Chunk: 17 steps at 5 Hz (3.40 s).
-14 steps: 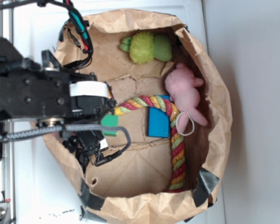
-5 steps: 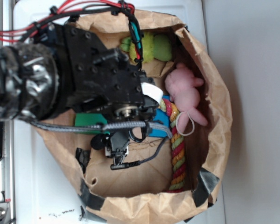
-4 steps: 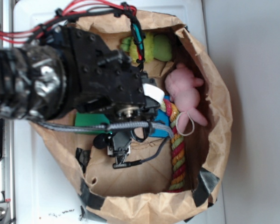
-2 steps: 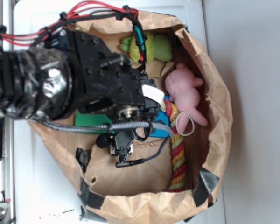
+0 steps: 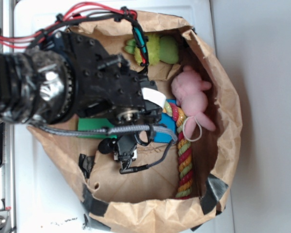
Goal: Grab the green block.
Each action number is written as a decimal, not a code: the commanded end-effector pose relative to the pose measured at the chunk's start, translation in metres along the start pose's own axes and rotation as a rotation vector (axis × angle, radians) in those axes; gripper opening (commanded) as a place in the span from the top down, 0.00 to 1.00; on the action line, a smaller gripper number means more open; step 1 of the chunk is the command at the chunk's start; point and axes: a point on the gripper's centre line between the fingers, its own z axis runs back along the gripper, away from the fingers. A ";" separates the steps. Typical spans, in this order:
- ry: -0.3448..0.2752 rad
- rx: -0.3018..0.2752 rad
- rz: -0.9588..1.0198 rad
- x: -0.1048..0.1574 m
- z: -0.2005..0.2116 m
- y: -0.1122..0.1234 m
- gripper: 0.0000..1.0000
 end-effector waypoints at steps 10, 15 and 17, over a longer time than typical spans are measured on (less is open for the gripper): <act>-0.018 0.071 -0.032 -0.023 0.000 -0.003 0.00; -0.040 0.037 0.006 -0.013 0.015 -0.006 1.00; -0.038 -0.030 0.030 -0.011 0.052 -0.003 1.00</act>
